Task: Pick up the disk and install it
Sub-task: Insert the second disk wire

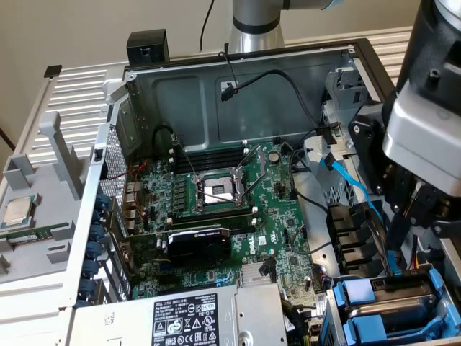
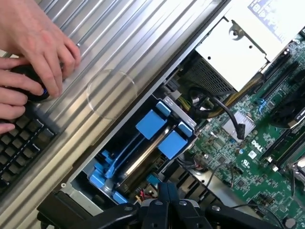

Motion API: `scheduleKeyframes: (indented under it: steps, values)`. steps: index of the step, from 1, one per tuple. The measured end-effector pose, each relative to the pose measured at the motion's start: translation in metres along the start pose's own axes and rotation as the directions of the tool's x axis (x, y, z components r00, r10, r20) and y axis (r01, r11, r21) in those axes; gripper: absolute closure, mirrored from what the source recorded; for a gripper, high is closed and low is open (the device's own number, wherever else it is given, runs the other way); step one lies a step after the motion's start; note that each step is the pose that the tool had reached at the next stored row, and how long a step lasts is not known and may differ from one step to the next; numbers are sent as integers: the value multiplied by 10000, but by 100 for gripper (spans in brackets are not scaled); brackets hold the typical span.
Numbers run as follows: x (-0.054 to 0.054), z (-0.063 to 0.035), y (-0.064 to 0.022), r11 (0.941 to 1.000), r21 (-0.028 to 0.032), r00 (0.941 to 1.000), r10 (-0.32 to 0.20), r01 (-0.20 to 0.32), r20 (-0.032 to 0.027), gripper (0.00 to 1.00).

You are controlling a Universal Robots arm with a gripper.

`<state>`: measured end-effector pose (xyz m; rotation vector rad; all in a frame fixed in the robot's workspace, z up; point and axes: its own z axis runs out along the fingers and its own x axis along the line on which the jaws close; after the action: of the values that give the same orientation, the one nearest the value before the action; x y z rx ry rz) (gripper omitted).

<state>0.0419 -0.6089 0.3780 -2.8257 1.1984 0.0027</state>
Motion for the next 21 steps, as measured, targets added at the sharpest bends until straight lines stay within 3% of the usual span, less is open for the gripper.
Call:
scheduleKeyframes:
  steps: [5, 9, 11, 14, 17, 20, 21]
  values:
    - [0, 0, 0, 9959, -25, 9959, -900, 900, 60, 89]
    - [0, 0, 0, 9864, -49, 9863, -1644, 1645, 105, 89]
    - [-1, 0, -2, 9862, -61, 9862, -1652, 1653, 99, 89]
    - [12, 2, -27, 9859, -121, 9859, -1670, 1671, 51, 89]
    - [44, 5, -60, 9852, -136, 9853, -1707, 1707, 6, 89]
    - [60, 18, -77, 9841, -270, 9843, -1761, 1758, -110, 89]
    - [61, 29, -77, 9835, -292, 9838, -1787, 1783, -124, 89]
